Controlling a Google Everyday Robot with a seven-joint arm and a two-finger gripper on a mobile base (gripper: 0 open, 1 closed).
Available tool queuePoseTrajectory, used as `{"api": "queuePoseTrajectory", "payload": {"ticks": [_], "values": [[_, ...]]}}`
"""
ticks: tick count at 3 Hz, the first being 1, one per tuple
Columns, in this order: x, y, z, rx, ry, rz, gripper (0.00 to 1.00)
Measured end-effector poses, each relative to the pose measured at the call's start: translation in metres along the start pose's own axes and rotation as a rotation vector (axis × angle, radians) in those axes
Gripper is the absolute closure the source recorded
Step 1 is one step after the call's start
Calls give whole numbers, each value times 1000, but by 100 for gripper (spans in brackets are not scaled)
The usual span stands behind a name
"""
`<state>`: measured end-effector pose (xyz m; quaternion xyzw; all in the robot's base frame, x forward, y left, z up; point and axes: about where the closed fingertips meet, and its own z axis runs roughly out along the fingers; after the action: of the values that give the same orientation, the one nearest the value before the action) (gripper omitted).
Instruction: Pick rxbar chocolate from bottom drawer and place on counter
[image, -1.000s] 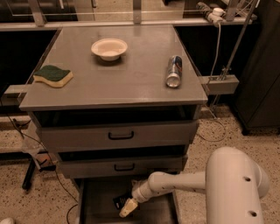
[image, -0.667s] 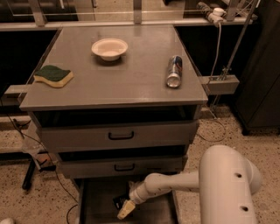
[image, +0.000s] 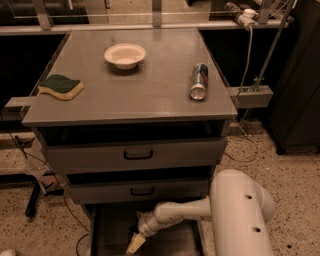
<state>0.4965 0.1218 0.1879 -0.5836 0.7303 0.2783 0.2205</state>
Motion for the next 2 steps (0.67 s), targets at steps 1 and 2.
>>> {"api": "queuePoseTrajectory", "payload": {"ticks": [1, 2], "values": [[0, 0, 0, 0, 1, -1, 0], [16, -10, -5, 19, 17, -24, 0]]}}
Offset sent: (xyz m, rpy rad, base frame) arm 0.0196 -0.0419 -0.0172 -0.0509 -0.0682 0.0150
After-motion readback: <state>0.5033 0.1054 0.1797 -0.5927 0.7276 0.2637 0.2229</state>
